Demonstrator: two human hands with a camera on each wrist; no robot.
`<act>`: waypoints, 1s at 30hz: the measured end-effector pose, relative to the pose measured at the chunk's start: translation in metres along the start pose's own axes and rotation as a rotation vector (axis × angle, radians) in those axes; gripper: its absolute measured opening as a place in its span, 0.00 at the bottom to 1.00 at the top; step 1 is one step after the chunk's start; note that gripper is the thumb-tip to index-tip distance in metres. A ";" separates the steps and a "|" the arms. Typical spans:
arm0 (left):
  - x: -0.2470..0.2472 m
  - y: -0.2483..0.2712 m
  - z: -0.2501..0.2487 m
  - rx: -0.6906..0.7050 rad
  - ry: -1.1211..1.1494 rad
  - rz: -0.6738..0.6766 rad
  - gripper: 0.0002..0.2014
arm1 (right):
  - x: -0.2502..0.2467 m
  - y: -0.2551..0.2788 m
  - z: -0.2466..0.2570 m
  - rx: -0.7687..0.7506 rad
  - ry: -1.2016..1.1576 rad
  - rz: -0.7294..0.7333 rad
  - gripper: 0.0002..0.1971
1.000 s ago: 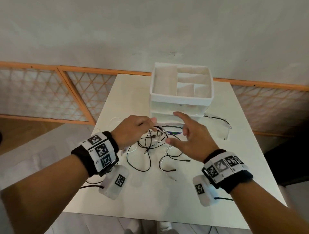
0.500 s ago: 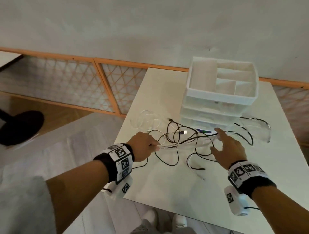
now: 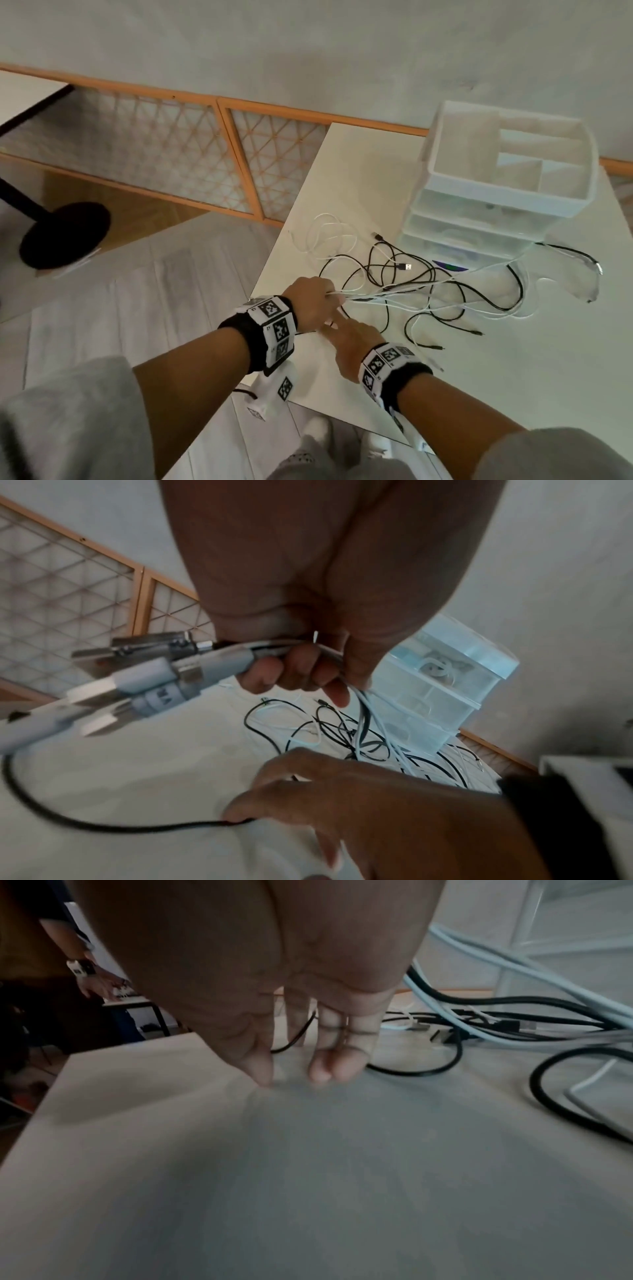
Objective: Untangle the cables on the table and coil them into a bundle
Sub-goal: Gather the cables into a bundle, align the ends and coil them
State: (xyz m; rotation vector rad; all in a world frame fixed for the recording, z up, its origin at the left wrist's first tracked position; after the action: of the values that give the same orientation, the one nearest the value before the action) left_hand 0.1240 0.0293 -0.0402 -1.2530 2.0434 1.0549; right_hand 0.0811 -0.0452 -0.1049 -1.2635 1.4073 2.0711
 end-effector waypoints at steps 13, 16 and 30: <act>-0.012 -0.020 -0.010 0.040 0.190 -0.068 0.14 | -0.060 0.086 -0.146 0.173 -0.582 -0.489 0.16; -0.020 -0.034 -0.040 0.102 0.240 -0.133 0.17 | -0.095 0.126 -0.198 0.303 -0.698 -0.674 0.13; -0.030 -0.066 -0.184 0.122 0.982 -0.201 0.12 | -0.150 0.238 -0.252 0.150 -1.032 -0.934 0.19</act>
State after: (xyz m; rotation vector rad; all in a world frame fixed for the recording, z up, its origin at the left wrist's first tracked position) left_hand 0.1907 -0.1253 0.0629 -2.1136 2.4886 0.1782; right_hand 0.1216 -0.3430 0.1240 -0.4330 0.3513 1.4695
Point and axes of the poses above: each hand's wrist, its own y-axis away from the middle knuckle, its own x-axis out of the palm, z = x × y, the point moved 9 cm from there along -y, towards the middle knuckle, and after that the axes turned 9 degrees about x, right-handed, at the moved point
